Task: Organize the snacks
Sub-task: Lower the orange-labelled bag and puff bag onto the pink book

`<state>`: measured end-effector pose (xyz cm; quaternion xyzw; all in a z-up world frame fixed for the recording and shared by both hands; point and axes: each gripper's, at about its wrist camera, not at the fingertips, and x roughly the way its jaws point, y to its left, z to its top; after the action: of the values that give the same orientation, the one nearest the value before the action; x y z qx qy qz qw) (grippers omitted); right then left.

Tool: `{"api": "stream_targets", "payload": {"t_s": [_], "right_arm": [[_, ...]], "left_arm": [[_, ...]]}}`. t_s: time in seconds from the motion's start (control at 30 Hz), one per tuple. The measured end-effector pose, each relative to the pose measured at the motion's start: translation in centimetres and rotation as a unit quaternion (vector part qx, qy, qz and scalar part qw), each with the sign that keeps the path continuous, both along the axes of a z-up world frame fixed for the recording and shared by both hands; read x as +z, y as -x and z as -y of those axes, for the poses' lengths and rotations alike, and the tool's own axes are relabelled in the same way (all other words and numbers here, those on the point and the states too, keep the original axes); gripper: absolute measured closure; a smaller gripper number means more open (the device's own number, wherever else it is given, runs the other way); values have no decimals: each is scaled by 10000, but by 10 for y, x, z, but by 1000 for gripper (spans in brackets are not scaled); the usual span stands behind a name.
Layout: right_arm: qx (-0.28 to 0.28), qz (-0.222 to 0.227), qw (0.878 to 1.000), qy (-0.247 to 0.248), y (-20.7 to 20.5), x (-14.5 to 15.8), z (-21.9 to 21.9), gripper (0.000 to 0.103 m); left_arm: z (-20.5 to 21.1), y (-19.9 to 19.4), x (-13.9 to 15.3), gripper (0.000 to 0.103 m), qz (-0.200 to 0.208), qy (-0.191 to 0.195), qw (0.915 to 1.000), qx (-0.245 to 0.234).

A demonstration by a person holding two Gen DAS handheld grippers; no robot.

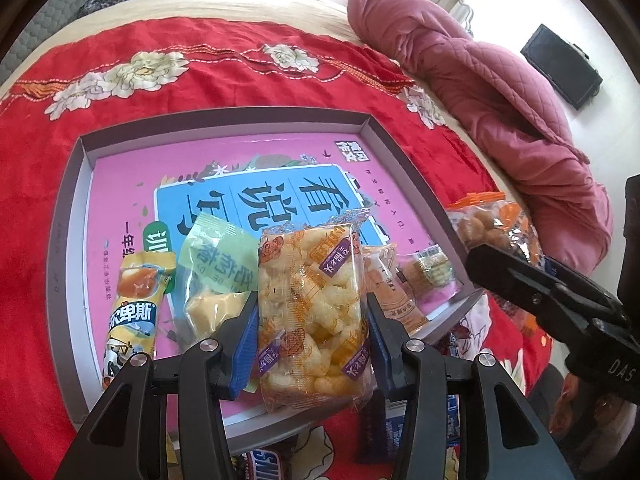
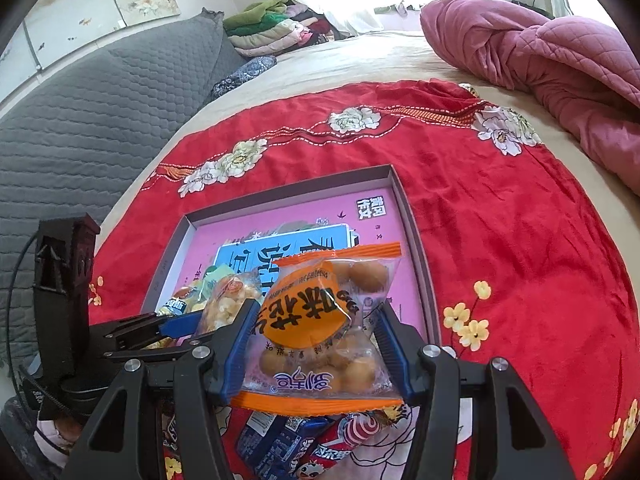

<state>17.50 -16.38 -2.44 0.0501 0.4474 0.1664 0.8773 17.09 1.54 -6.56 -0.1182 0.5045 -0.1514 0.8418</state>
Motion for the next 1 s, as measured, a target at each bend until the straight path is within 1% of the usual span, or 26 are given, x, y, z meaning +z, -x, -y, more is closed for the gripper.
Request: {"api": "stream_targets", "payload": {"t_s": [0.3,0.63,1.0], "right_arm": [[65,-75,9999,50,-7,-14,-7,46],[91,-192,9994,290,-12,-35,-12,46],[71,-215,9991,350,-16,-41,-12,44]], "left_arm": [[-1,0,0,53,-22,-140,9999,-31],[2,-1,0,53,-25,-186,9998,-65],[2,-1,0,53,-25,-194,9998,-70]]}}
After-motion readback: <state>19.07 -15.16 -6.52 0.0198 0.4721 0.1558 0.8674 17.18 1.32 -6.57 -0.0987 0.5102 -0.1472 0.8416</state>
